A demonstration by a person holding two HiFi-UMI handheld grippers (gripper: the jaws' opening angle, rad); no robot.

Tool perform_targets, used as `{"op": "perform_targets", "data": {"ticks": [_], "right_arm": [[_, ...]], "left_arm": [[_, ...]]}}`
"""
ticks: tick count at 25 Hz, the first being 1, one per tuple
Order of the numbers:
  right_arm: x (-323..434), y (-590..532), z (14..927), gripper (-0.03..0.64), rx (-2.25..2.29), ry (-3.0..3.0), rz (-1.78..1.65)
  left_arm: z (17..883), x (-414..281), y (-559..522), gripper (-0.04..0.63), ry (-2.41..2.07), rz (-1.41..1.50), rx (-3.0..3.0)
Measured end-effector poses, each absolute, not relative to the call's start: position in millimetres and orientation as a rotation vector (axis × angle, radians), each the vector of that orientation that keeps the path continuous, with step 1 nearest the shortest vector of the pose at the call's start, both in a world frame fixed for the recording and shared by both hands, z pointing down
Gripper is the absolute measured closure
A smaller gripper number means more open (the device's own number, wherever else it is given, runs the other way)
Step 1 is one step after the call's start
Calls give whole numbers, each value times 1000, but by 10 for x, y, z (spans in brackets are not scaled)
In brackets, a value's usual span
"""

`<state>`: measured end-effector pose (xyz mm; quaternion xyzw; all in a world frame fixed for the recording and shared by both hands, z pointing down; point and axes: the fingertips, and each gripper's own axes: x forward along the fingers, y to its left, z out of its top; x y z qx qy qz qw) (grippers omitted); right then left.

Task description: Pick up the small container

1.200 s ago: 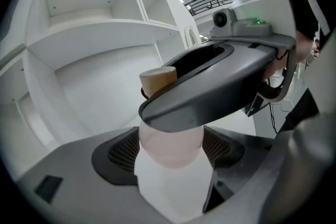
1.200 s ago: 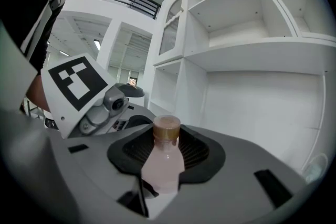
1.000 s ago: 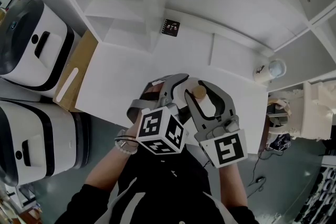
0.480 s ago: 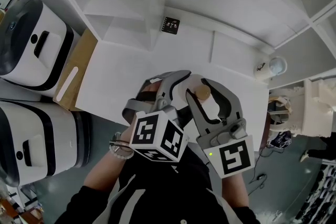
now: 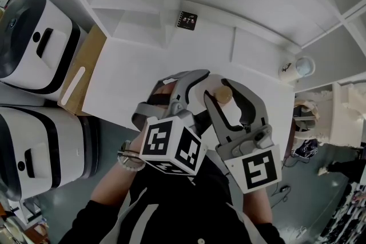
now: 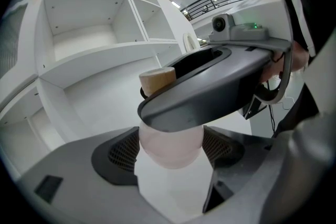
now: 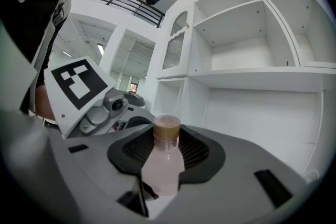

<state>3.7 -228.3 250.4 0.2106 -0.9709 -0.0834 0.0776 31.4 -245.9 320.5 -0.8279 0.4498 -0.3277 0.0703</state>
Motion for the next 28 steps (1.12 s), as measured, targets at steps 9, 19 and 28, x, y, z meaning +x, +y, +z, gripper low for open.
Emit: {"op": "perform_targets", "data": {"ticks": [9,19,28], "right_arm": [[44,-2262,2486,471,631,-2904,-248],[48,-2253,2476,471,634,-2905,-257],[50,-2236,2473,471,632,-2892,-269]], "left_arm": [[3180,326,-2436,219,1351,-977,-2498],[3175,341,-2425,219,1338,-971,-2504],[3162,350,-2411,221,1336,-962,-2509]]}}
